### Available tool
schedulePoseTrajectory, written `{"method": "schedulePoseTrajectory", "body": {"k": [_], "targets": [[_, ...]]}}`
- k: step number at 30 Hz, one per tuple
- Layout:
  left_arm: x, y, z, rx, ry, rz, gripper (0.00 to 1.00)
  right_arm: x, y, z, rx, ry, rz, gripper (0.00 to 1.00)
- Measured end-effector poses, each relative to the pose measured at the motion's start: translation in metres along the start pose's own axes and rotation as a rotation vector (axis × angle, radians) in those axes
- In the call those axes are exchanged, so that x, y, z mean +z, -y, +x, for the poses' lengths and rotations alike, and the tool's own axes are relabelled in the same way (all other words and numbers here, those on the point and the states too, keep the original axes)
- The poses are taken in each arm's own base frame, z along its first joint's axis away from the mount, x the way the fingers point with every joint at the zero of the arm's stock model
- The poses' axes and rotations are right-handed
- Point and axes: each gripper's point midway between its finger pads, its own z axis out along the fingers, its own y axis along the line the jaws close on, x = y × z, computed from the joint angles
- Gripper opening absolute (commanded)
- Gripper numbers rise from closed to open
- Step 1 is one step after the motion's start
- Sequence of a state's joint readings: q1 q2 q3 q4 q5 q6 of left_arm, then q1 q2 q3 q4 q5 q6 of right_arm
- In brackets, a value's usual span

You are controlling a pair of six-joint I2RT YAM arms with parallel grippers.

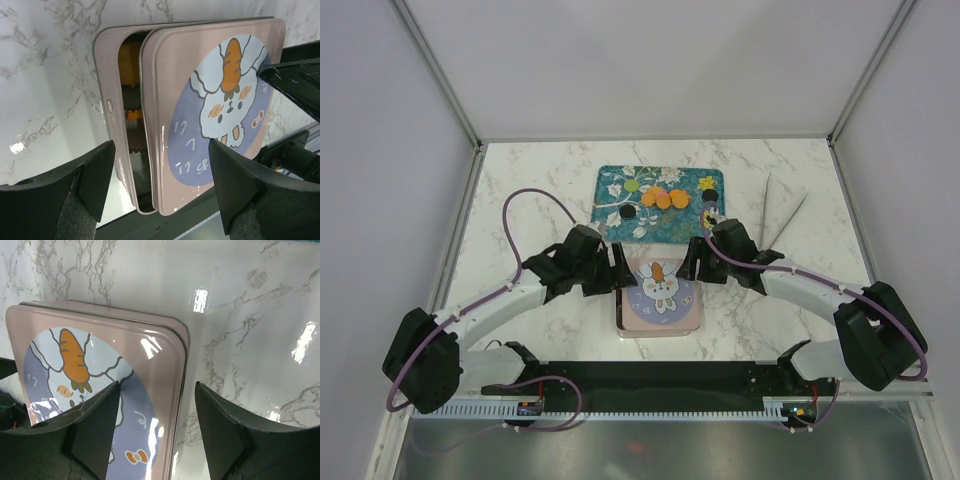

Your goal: Pack the cookies

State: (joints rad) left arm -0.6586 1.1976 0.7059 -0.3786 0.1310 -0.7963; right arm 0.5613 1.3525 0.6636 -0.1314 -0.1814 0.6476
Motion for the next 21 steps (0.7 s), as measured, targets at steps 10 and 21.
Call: {"method": "schedulePoseTrajectory", "body": {"k": [10,21], "targets": [[-0.007,-0.009,-0.002,0.012,0.026,-0.041,0.85,-0.003,-0.001,0.003,-0.021,-0.005,0.018,0.72],[0.004,-0.019,0.018,0.008,-0.023,-0.025,0.84,-0.003,-0.019,0.018,-0.089,-0.031,0.022,0.73]]}}
